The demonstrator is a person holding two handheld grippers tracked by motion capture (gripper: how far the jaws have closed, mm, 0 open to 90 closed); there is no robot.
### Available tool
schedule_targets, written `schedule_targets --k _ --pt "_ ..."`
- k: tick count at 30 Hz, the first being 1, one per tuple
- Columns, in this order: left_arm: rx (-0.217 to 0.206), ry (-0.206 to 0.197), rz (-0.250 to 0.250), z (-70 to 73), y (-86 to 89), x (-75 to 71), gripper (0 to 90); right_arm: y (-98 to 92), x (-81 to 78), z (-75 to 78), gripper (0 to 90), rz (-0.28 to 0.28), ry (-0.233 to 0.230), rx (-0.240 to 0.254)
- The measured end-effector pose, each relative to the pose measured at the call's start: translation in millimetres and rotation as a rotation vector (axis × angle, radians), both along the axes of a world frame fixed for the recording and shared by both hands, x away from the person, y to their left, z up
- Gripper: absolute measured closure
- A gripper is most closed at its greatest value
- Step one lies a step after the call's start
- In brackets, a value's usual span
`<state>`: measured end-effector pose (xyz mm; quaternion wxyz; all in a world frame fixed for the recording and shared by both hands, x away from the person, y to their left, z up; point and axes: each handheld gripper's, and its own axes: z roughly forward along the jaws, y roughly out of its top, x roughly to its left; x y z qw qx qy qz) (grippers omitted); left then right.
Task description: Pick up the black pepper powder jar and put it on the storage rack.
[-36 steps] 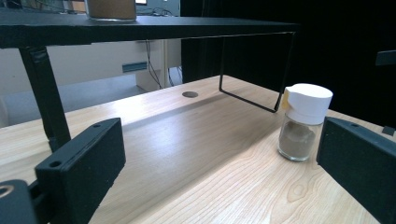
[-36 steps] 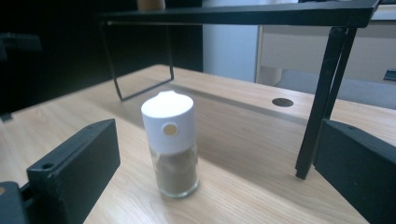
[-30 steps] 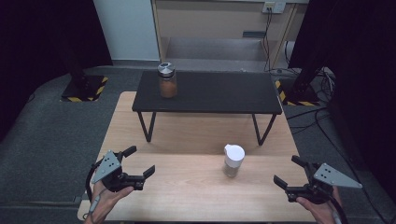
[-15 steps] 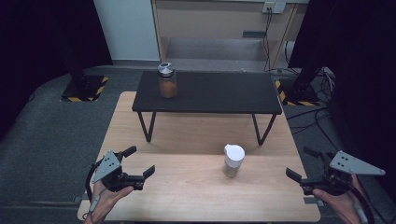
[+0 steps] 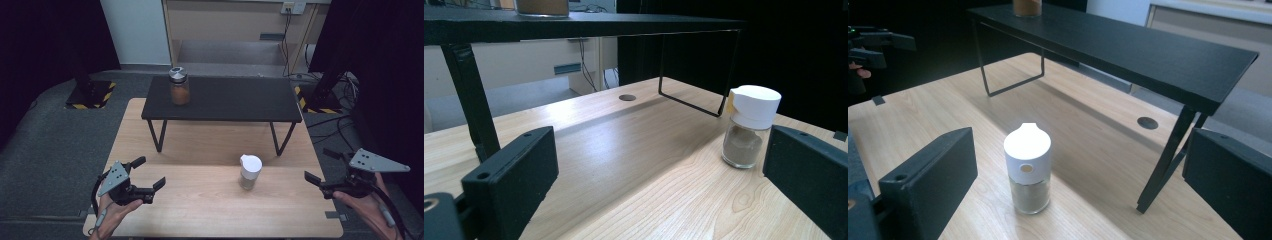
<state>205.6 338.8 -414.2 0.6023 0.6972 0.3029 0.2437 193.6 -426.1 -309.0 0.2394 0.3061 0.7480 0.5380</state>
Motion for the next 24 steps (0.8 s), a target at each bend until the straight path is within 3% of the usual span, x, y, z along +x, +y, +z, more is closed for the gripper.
schedule_targets --k 10,24 --pt "0.002 -0.003 0.003 0.2 -0.7 -0.5 0.0 15.2 17.0 2.0 2.0 0.025 0.052 -0.022" --pt "0.003 -0.005 0.003 0.3 -0.9 -1.0 0.0 43.6 42.0 -7.8 2.3 0.072 0.104 -0.049"
